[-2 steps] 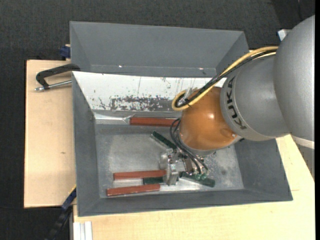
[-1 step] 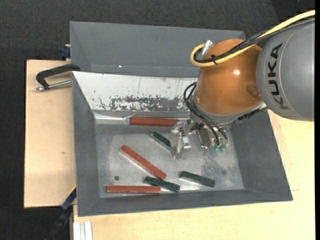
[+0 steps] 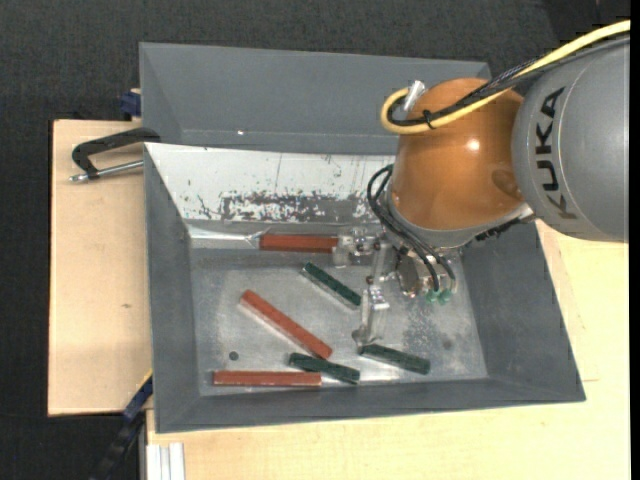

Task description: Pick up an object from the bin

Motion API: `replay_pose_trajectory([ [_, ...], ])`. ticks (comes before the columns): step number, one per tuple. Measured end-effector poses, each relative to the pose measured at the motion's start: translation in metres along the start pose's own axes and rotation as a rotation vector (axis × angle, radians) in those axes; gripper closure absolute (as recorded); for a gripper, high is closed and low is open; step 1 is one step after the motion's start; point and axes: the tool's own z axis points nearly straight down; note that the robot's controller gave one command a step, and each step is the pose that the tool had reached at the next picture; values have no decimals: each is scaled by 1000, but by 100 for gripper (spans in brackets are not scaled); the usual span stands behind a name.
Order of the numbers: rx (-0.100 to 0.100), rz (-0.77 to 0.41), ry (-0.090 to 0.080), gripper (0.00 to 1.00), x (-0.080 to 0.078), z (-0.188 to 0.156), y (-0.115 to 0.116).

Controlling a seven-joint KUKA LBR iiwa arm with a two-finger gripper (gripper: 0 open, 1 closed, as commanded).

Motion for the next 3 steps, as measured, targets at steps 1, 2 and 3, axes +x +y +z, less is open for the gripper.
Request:
replay_pose_trajectory([
  [1, 0, 0, 0, 0, 0, 0, 0],
  [2, 0, 4, -4, 0, -26, 62, -16],
  [3, 0, -43, 2, 0, -6, 137, -70],
])
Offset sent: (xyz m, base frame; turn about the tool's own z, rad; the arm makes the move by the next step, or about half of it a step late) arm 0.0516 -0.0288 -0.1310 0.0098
